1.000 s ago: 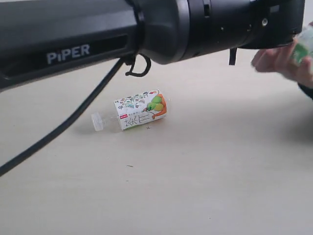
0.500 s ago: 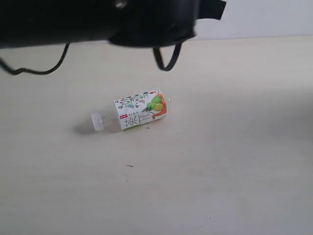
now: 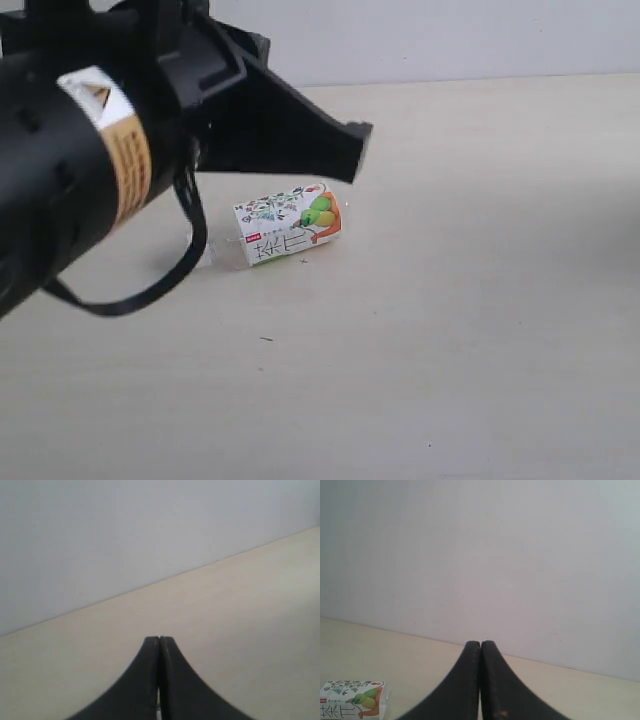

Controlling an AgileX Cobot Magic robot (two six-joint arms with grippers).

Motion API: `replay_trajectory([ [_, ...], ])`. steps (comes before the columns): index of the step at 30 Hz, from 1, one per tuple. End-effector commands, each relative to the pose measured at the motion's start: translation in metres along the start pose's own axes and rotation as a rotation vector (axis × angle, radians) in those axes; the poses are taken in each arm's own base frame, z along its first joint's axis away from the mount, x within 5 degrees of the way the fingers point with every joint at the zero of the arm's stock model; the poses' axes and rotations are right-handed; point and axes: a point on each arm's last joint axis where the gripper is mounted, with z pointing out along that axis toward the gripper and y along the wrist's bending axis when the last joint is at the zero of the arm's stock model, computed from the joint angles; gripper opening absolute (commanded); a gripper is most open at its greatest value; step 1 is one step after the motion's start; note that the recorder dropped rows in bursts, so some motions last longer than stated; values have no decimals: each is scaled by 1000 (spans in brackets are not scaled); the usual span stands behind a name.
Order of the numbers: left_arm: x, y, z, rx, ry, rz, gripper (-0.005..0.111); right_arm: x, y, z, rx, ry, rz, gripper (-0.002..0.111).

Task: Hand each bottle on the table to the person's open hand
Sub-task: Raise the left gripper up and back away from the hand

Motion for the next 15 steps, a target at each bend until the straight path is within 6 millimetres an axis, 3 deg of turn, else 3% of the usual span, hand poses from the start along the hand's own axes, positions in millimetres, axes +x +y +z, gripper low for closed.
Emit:
replay_trajectory([
  [1, 8, -14, -25, 137, -37, 5, 0, 1, 0, 0, 6, -4, -4, 0],
  [15, 13, -35, -39, 321, -15, 13, 0, 1, 0, 0, 6, -4, -3, 0],
])
